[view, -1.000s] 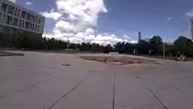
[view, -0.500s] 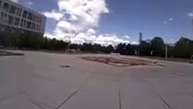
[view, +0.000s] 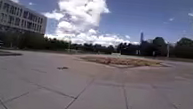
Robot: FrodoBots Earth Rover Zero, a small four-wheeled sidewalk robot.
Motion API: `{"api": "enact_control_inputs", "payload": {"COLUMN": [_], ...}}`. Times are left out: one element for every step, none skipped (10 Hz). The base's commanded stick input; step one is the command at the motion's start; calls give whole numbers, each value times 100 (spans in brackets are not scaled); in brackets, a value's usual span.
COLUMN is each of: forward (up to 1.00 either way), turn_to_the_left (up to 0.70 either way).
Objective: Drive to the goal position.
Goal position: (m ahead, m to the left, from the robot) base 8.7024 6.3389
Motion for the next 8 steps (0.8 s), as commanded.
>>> {"api": "enact_control_inputs", "payload": {"forward": [70,70,70,70,70,70,70,70], "turn_to_the_left": [0,0,0,0,0,0,0,0]}}
